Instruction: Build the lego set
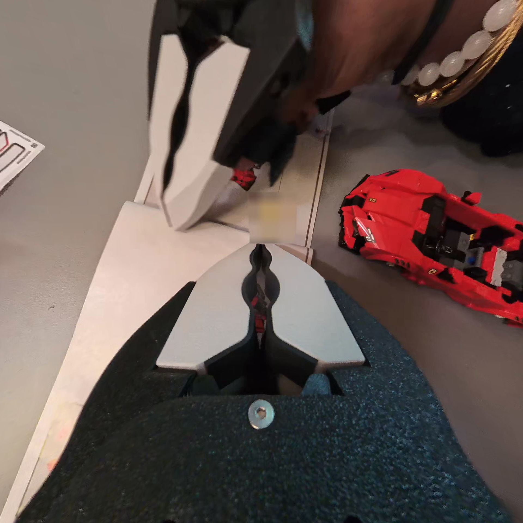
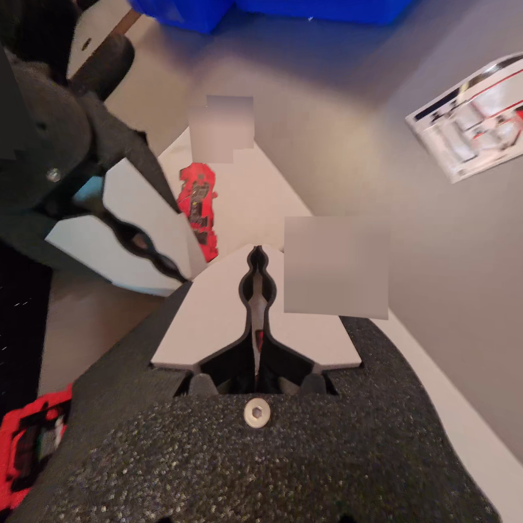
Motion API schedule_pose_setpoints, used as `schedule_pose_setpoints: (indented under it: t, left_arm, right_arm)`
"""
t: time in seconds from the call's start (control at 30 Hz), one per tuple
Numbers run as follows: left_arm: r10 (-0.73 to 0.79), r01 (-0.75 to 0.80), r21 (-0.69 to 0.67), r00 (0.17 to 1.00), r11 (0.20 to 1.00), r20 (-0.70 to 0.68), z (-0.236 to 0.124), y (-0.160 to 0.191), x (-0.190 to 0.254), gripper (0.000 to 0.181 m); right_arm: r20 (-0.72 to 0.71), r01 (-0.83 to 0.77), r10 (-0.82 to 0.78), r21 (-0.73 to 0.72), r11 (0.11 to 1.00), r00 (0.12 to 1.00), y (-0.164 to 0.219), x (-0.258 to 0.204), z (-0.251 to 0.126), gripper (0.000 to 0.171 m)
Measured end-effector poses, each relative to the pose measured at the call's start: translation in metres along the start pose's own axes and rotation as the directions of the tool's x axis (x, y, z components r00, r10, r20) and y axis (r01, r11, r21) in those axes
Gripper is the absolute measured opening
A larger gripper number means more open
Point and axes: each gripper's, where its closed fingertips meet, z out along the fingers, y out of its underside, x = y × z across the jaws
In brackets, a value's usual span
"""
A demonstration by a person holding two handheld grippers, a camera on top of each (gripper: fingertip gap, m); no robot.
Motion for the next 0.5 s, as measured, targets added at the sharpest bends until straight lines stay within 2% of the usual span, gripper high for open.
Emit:
schedule_pose_setpoints:
  t: [0.07,0.23,0.33,0.5]
  left_arm:
    - [0.007,-0.007,0.007,1.0,1.0,-0.005,0.0,0.0,0.0,0.0]
    - [0.061,-0.06,-0.013,0.996,0.998,0.066,0.001,0.0,-0.001,0.0]
    - [0.127,-0.122,-0.039,0.981,0.992,0.146,0.001,-0.001,-0.001,0.0]
    - [0.14,-0.132,-0.053,0.969,0.99,0.205,0.001,-0.002,-0.001,0.0]
  right_arm:
    - [-0.046,0.011,-0.011,-0.003,1.0,0.999,-0.01,0.01,0.005,0.0]
    - [-0.027,-0.018,0.019,0.035,0.999,0.999,-0.022,0.023,0.011,0.0]
    - [-0.101,0.107,-0.103,0.037,0.994,0.99,-0.022,0.022,0.011,0.0]
    - [-0.094,0.168,-0.157,0.117,0.979,0.983,-0.026,0.005,-0.012,0.0]
